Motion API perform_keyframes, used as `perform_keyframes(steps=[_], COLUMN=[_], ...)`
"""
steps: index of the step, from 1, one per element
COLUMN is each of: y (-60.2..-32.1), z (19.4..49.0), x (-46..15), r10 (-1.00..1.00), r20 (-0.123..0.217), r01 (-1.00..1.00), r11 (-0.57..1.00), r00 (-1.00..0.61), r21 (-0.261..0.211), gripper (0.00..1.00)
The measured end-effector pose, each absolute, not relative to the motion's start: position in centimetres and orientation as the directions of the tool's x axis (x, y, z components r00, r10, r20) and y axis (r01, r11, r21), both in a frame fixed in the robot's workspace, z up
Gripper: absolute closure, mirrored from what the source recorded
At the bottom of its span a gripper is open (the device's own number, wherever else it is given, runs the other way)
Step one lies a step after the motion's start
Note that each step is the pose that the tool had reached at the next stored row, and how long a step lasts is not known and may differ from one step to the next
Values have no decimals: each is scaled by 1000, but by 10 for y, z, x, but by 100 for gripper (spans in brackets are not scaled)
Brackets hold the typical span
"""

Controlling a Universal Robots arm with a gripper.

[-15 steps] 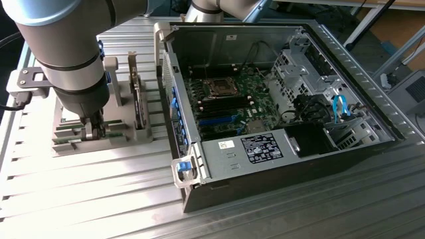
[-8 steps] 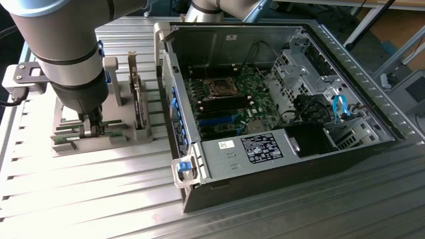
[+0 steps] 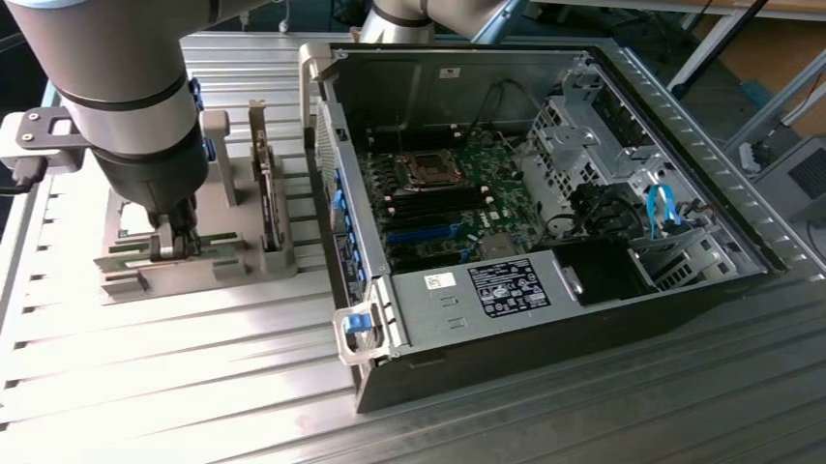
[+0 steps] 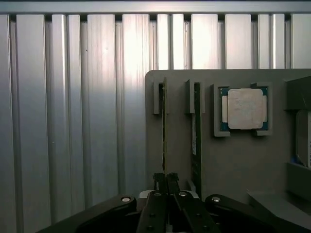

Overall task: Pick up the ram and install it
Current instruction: 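Pick up the ram and move it above insertion slot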

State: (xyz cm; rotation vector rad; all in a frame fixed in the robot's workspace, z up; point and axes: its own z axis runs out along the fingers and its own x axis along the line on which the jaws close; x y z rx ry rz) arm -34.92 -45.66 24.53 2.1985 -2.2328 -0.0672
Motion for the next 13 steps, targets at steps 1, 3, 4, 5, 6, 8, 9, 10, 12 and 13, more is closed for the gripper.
perform_keyframes(steps=[1,3,4,5,6,8,9,10,12,13], y=[-457,-457,-457,-457,-457,-457,-457,-457,-457,-457], z=[247,250,254,256,259,264,266,268,272,274], x=[-349,-349,-349,-349,-349,-349,-349,-349,-348,-348], r10=[-1000,-1000,-1000,-1000,-1000,-1000,-1000,-1000,-1000,-1000], r20=[-25,-25,-25,-25,-25,-25,-25,-25,-25,-25], r01=[-999,-999,-999,-999,-999,-999,-999,-999,-999,-999], r11=[15,15,15,15,15,15,15,15,15,15], r00=[-16,-16,-16,-16,-16,-16,-16,-16,-16,-16], r21=[36,36,36,36,36,36,36,36,36,36], gripper=[88,88,88,88,88,88,88,88,88,88])
